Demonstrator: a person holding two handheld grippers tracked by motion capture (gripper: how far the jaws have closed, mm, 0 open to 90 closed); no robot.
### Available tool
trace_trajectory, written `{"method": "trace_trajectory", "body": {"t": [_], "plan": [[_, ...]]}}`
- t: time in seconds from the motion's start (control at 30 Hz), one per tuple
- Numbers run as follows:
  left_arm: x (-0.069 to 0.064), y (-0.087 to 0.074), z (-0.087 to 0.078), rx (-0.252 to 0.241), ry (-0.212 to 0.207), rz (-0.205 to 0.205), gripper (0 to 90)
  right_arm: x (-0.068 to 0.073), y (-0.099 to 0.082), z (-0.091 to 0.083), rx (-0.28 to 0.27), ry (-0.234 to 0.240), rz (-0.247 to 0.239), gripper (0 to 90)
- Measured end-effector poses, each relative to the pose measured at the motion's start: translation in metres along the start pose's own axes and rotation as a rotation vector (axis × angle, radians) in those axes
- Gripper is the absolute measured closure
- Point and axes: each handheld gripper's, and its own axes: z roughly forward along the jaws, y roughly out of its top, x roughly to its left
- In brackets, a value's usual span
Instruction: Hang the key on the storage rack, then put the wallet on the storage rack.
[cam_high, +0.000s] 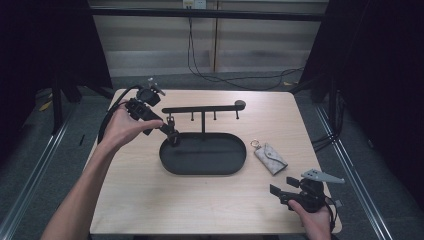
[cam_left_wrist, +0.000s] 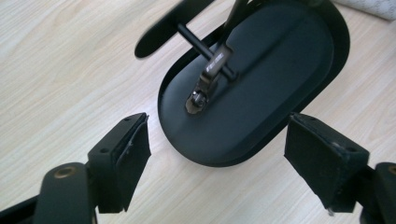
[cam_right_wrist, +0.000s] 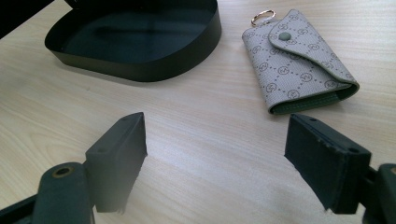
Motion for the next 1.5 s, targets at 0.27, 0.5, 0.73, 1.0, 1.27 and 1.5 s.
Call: {"method": "trace_trajectory", "body": {"t": [0.27, 0.5, 0.73, 1.0, 1.27, 1.5], "plan": [[0.002, -0.025, -0.009, -0.144, -0.002, -0.006, 18.3, 0.000, 0.000, 0.000, -0.001, -0.003, 0.003, 20.5], [0.008, -0.047, -0.011, -0.234, -0.030, -0.044, 17.7, 0.000, 0.000, 0.001, -0.001, -0.005, 0.002, 20.6], [0.008, -0.072, -0.006, -0.281, -0.023, -0.053, 17.9, 0.000, 0.001, 0.001, -0.002, -0.005, 0.001, 20.5], [-0.001, -0.100, -0.001, -0.336, 0.001, -0.096, 18.0, 0.000, 0.002, 0.002, 0.000, -0.007, 0.001, 20.6], [0.004, -0.125, 0.006, -0.347, -0.037, -0.099, 18.0, 0.000, 0.003, 0.005, 0.002, -0.009, 0.005, 20.6], [-0.001, -0.154, 0.008, -0.378, -0.016, -0.115, 18.9, 0.001, 0.004, 0.005, -0.001, -0.013, 0.006, 20.6]]}}
